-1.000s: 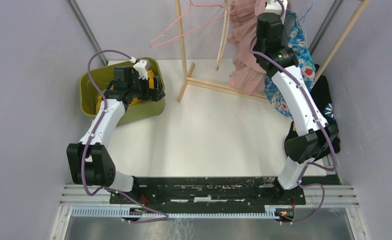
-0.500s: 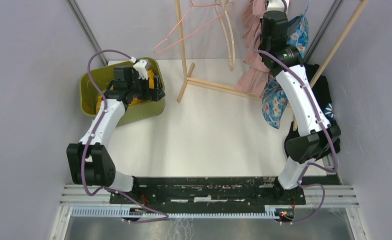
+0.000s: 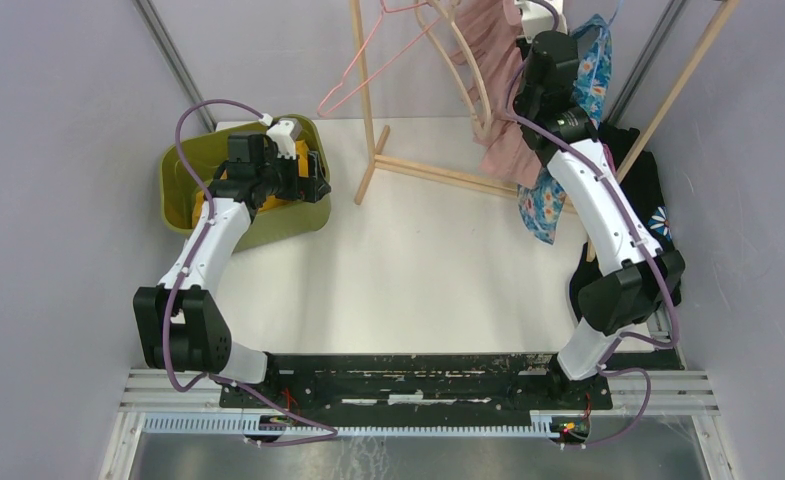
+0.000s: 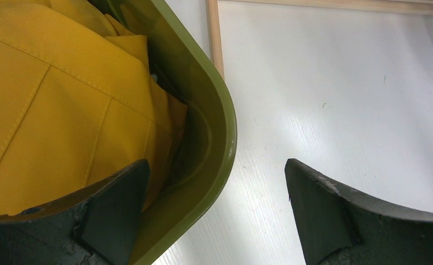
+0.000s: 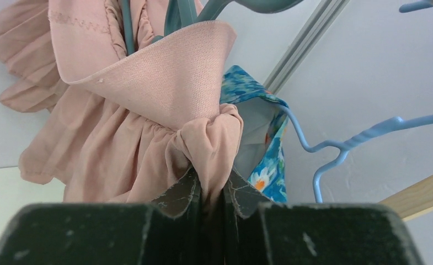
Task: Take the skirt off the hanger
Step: Pick up the hanger from the clothesline.
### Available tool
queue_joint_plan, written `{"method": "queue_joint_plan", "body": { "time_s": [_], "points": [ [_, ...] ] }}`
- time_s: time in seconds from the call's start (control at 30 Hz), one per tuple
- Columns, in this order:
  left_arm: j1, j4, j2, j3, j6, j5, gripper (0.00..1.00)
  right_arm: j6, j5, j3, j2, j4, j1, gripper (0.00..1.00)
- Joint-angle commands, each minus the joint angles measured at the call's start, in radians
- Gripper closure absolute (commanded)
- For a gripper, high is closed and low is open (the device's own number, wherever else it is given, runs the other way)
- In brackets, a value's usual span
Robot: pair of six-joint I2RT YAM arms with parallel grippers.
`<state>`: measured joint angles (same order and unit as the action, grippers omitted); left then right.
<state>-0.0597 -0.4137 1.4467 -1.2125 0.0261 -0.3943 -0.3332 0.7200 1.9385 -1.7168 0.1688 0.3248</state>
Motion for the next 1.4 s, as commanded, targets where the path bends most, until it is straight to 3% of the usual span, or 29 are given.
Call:
{"method": "queue_joint_plan", "body": {
  "time_s": [0.0, 0.53, 0.7, 0.87, 1.0, 1.17, 1.37],
  "points": [
    [-0.005, 0.031, 0.009, -0.034, 0.038, 0.005, 0.01, -0.11, 0.037, -0.027, 0.084, -0.305, -0.005, 0.99],
    [-0.006, 0.049, 0.016, -0.02, 0.021, -0.026, 0.01, -0.29, -0.002, -0.213, 0.204, -0.543, 0.005, 0.99],
    [-0.006, 0.052, 0.03, -0.024, 0.017, -0.031, 0.01, -0.19, -0.092, -0.175, 0.223, -0.333, 0.045, 0.99],
    [-0.008, 0.05, 0.039, -0.03, 0.017, -0.031, 0.01, 0.048, -0.225, -0.097, 0.237, -0.096, 0.071, 0.99],
    [-0.008, 0.05, 0.04, -0.029, 0.018, -0.03, 0.01, 0.124, -0.289, -0.091, 0.25, -0.025, 0.074, 0.99],
    [-0.008, 0.05, 0.037, -0.025, 0.018, -0.029, 0.01, -0.006, -0.156, -0.132, 0.227, -0.075, 0.075, 0.99],
    [-0.009, 0.055, 0.03, -0.018, 0.016, -0.035, 0.01, -0.371, 0.012, -0.315, 0.191, -0.466, 0.076, 0.99]
  ]
}}
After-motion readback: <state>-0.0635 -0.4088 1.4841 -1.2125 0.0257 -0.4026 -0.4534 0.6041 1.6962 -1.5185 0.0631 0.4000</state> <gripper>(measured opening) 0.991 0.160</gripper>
